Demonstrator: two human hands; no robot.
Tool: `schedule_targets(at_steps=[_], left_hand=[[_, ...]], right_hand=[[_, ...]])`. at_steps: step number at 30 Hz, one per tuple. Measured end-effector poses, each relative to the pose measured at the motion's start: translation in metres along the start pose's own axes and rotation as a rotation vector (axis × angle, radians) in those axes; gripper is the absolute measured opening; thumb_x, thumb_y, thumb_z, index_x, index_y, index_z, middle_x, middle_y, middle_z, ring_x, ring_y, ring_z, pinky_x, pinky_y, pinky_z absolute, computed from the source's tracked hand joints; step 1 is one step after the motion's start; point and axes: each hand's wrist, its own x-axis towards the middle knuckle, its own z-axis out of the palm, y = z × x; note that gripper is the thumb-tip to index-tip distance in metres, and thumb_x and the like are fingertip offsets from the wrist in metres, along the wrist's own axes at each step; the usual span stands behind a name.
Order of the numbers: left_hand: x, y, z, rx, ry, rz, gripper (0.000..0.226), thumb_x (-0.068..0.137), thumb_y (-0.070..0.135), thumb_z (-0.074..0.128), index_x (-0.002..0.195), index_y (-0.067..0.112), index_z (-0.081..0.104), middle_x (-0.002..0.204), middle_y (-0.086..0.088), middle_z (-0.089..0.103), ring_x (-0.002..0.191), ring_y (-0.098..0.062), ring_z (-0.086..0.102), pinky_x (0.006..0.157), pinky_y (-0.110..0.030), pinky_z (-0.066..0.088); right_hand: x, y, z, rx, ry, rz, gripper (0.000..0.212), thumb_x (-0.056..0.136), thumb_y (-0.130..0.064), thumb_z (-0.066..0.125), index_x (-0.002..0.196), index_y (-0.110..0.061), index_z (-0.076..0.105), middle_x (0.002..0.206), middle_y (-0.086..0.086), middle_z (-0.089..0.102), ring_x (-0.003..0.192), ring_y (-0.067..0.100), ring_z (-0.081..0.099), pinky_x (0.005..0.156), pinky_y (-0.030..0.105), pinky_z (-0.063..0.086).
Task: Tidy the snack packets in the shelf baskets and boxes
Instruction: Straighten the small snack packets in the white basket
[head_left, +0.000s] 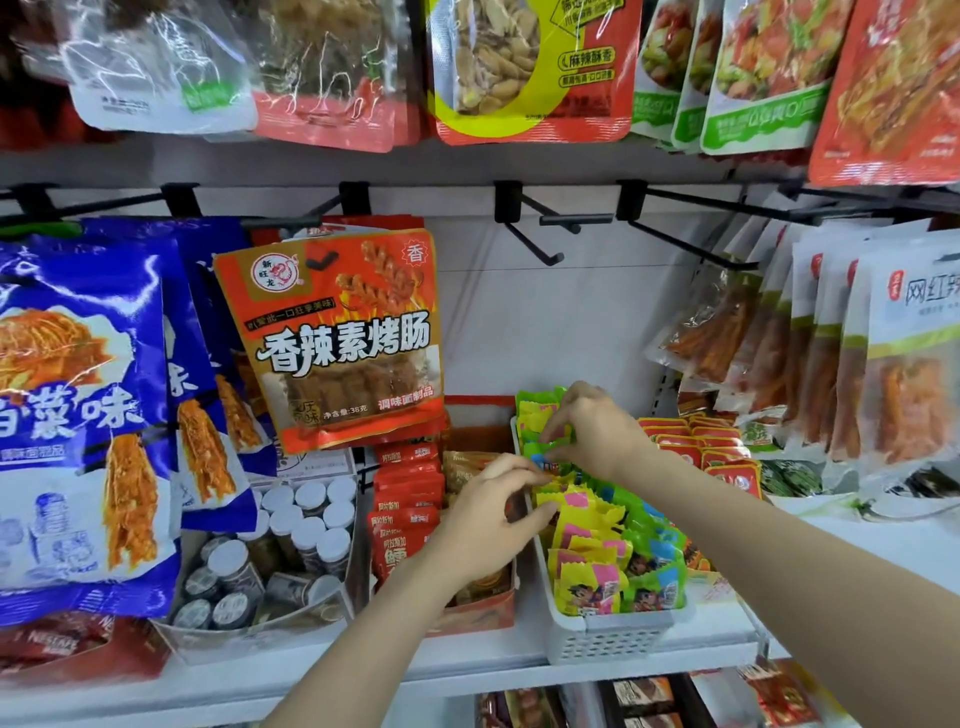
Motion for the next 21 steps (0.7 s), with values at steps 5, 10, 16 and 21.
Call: schedule_targets(at_steps=[5, 10, 16, 21], left_hand=[[-0.001, 0.001, 0.001, 0.030, 0.000, -0.029, 0.035, 0.093, 0.035, 0.065, 0.121, 0.015, 0.067, 0.121, 0.009, 0.057, 0.116, -0.004, 0.053, 0.102, -0.022, 0.041], [0.000, 0.007, 0.004, 0.056, -0.048, -0.098, 0.037, 0.092, 0.041, 0.063, 0.123, 0.020, 0.064, 0.119, 0.013, 0.054, 0.116, -0.006, 0.052, 0.103, -0.025, 0.040], [0.001, 0.024, 0.001, -0.118, -0.136, -0.358, 0.043, 0.092, 0.037, 0.065, 0.130, 0.021, 0.052, 0.128, 0.007, 0.053, 0.126, -0.012, 0.048, 0.107, -0.031, 0.039], [-0.001, 0.057, -0.009, -0.410, 0.008, -0.405, 0.054, 0.094, 0.018, 0.063, 0.142, 0.013, 0.039, 0.138, 0.005, 0.046, 0.134, -0.012, 0.042, 0.104, -0.020, 0.033]], right_hand=[[-0.010, 0.005, -0.009, -0.148, 0.017, -0.012, 0.015, 0.081, -0.037, 0.075, 0.091, -0.027, 0.072, 0.121, -0.004, 0.053, 0.122, 0.021, 0.042, 0.099, 0.040, 0.036], [-0.029, 0.022, -0.071, 0.182, 0.081, -0.052, 0.011, 0.085, -0.022, 0.074, 0.086, -0.017, 0.065, 0.099, 0.004, 0.073, 0.094, 0.017, 0.068, 0.089, 0.034, 0.051], [-0.061, 0.027, -0.129, 0.526, 0.301, 0.034, 0.009, 0.089, -0.018, 0.070, 0.087, -0.017, 0.061, 0.084, 0.010, 0.074, 0.063, 0.018, 0.070, 0.062, 0.029, 0.057], [-0.083, 0.018, -0.148, 0.812, 0.344, 0.097, 0.007, 0.090, -0.009, 0.067, 0.091, -0.007, 0.061, 0.084, 0.014, 0.072, 0.056, 0.006, 0.068, 0.052, 0.023, 0.058]])
